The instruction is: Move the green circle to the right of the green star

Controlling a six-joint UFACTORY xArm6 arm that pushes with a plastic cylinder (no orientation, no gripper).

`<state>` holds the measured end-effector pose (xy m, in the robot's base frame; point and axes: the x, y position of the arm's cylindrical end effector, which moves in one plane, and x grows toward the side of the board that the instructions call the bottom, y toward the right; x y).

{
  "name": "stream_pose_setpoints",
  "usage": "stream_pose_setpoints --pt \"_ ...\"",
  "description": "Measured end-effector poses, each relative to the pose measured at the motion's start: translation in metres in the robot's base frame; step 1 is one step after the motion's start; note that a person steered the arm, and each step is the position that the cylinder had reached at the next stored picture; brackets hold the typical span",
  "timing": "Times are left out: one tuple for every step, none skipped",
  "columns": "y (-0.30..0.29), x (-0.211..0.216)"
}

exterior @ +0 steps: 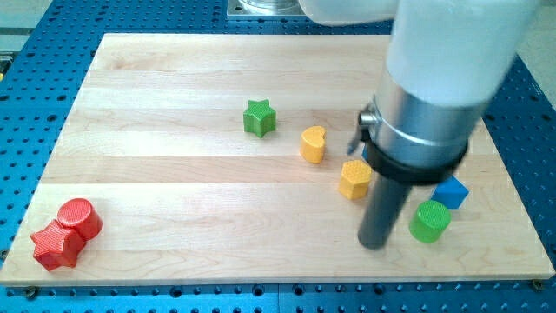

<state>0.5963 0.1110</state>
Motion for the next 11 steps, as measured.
stream_pose_setpoints --pt "0.007 0.021" --pt "0.047 0.021" --pt "0.088 0.021" --pt "0.081 -0.003" --pt "0.059 -0.026" --pt "0.041 -0.035" --pt "0.047 -0.047" --pt "0.026 -0.079" --pt "0.019 -0.101" --pt "0.002 -0.124" --pt "-0.046 -0.143"
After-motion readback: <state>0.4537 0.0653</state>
